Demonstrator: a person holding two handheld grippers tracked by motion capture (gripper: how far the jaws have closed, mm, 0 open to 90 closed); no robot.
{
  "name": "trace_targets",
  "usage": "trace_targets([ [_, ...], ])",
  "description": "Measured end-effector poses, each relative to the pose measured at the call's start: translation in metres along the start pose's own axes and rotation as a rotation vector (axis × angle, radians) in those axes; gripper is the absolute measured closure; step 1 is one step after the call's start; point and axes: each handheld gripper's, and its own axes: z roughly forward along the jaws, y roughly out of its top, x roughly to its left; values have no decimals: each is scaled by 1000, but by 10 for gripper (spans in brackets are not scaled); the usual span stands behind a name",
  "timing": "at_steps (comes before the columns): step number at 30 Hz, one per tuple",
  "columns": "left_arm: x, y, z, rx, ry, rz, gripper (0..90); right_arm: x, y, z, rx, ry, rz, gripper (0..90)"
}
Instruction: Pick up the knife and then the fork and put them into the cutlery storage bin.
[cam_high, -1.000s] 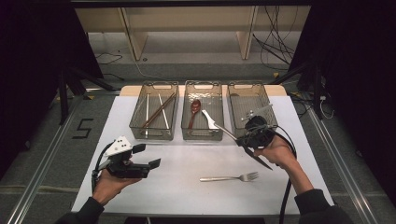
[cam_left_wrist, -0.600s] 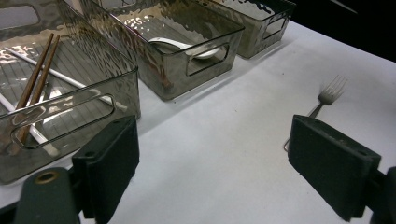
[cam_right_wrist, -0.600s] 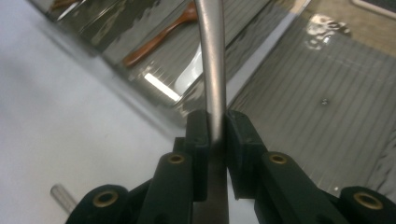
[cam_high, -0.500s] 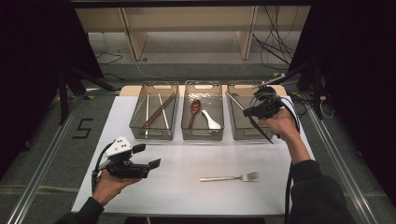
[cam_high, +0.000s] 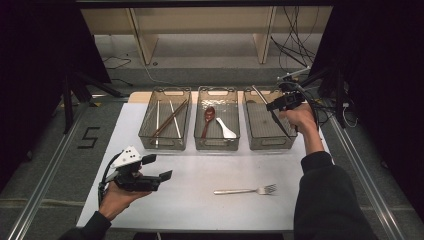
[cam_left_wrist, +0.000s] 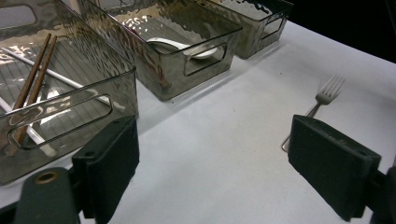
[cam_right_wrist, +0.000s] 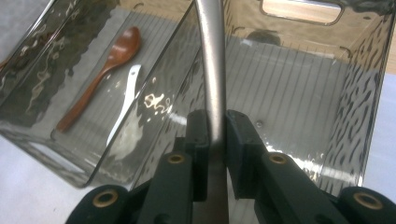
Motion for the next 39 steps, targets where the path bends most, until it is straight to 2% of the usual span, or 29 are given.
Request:
trace_targets([
  [11, 0, 0, -1, -3, -2, 0, 162, 0, 14, 12, 3, -47, 34, 806],
  [29, -1, 0, -1, -1, -8, 4, 162, -6, 21, 30, 20, -91, 63, 802],
  [31, -1, 0, -1, -1, -8, 3, 162, -7, 21, 32, 17, -104, 71, 774],
  [32, -1, 0, -1, -3, -8, 1, 162, -7, 22, 32, 8, -99, 79, 691],
  [33, -1, 0, -1, -2, -8, 1, 162, -7, 22, 31, -6, -90, 87, 643],
  [39, -2, 0, -2, -5, -5, 0, 162, -1, 22, 19, -33, -61, 50, 573],
])
